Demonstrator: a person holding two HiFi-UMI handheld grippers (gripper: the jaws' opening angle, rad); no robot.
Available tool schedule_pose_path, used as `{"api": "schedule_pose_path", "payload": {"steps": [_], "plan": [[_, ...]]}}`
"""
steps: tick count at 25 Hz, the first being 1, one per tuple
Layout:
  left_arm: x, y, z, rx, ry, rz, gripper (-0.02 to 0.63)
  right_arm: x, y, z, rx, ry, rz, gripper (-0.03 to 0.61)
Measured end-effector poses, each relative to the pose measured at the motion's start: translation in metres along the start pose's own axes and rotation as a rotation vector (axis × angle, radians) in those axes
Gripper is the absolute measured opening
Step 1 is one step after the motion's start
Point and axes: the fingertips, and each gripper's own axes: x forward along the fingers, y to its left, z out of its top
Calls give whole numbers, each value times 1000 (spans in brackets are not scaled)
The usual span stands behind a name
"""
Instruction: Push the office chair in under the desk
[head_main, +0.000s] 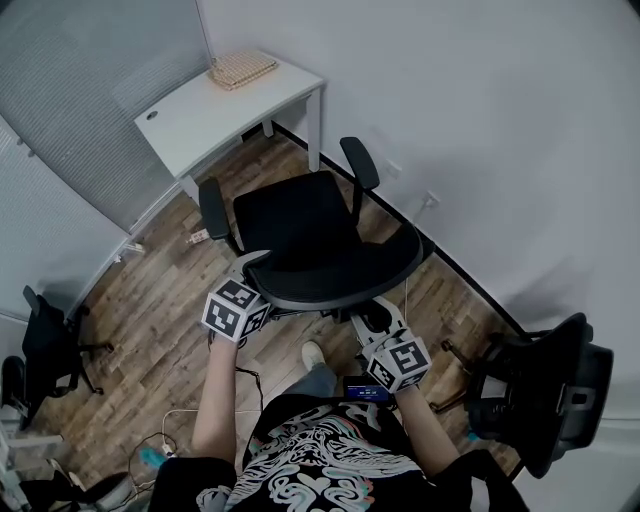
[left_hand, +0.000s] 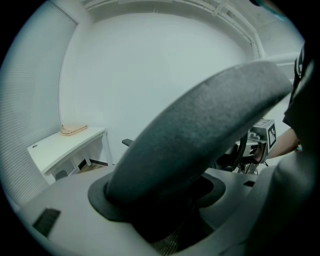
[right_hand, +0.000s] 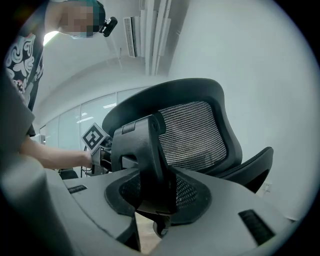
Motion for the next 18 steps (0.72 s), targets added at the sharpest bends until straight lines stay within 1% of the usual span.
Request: {"api": "schedule_pose_path", "payload": {"steps": [7,18], "plan": [[8,11,7,-5,-4,0,307,12,-10,4,6,-11,-6,109],[22,26,18,-10,-12,18,307,30,-27,8,-2,-3,23,109]]}}
